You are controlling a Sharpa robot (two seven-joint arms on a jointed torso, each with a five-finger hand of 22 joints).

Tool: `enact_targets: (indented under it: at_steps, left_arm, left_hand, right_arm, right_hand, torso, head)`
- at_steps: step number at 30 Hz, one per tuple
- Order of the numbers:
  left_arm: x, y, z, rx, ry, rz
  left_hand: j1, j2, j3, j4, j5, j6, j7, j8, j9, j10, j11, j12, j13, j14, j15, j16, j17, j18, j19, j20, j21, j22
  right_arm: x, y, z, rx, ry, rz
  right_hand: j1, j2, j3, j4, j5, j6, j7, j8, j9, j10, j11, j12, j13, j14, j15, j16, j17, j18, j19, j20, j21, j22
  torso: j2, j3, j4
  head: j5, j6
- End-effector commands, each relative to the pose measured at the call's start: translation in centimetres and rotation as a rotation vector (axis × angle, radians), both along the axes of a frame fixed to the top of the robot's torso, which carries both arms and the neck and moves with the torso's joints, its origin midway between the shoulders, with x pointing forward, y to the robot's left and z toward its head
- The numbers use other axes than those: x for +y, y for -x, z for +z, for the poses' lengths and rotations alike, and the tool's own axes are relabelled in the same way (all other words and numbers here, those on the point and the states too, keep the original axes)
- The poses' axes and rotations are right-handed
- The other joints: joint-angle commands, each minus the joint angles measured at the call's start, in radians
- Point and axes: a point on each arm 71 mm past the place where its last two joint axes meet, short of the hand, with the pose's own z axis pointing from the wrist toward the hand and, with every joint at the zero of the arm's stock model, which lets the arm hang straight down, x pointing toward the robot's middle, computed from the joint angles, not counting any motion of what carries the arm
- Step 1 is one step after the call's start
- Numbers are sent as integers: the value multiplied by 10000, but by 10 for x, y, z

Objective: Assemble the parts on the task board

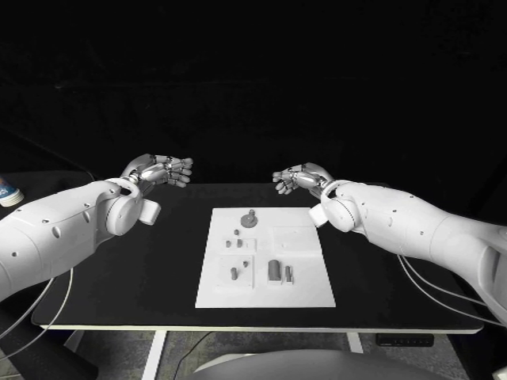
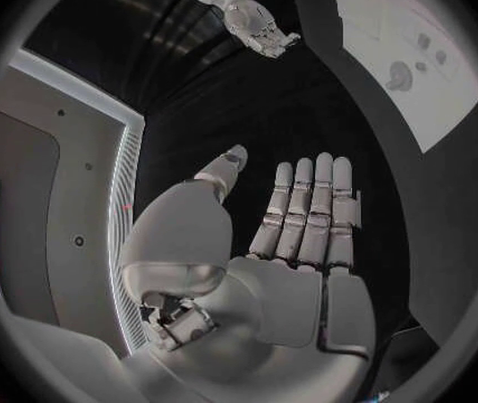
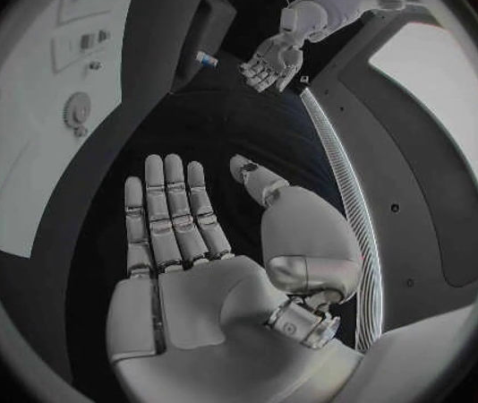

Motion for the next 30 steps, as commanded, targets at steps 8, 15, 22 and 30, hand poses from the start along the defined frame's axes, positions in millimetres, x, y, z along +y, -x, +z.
enact_targets:
  at_steps: [8,15,22,30]
  left_arm:
    - [-2,4,-8,221,291,-69]
    - [-1,6,-9,159,175,86]
    - [-10,20,-7,-254,729,622]
    - [-27,55,3,-950,1672,1817]
  left_hand:
    - [-26,-23,-35,-34,29,-147,-19,-33,-21,-276,-80,-184,-40,-276,16,-51,-98,-162,-149,34,-92,-9]
    - [-10369,552,-2879,747,-1810,-8005,-1414,-3251,-5545,-8521,-1428,-3670,-3133,-8519,-1414,-2825,-6743,-540,-5171,-702,-10490,-3276]
    - [-10369,552,-2879,747,-1810,-8005,-1414,-3251,-5545,-8521,-1428,-3670,-3133,-8519,-1414,-2825,-6743,-540,-5171,-702,-10490,-3276]
    - [-10369,552,-2879,747,-1810,-8005,-1414,-3251,-5545,-8521,-1428,-3670,-3133,-8519,-1414,-2825,-6743,-540,-5171,-702,-10490,-3276]
  right_arm:
    - [7,4,-3,122,-706,241]
    - [7,4,-2,74,-499,23]
    - [17,11,12,-462,-1035,-428]
    - [34,32,43,-1279,-2020,-1433]
  right_hand:
    - [-93,81,-95,21,-32,-122,29,-40,-22,-67,16,-146,0,-146,10,-209,-79,-137,-188,25,-137,-5]
    - [-8714,684,-5520,1116,-2092,-8344,-1449,-3415,-5976,-8648,-1428,-6040,-2944,-7622,-1328,-6791,-4527,-137,-2425,-1087,-4885,-3142]
    - [-8714,684,-5520,1116,-2092,-8344,-1449,-3415,-5976,-8648,-1428,-6040,-2944,-7622,-1328,-6791,-4527,-137,-2425,-1087,-12854,-3142]
    - [-8714,684,-5520,1116,-2092,-8344,-1449,-3415,-5976,-8648,-1428,-6040,-2944,-7622,-1328,-6791,-4527,-137,-2425,-1087,-12854,-3142]
  torso:
    - [-249,116,-47]
    - [-164,79,-96]
    - [293,-1,-594]
    - [1022,-130,-1390]
  head:
    - [73,114]
    - [125,193]
    - [522,785]
    - [1157,1731]
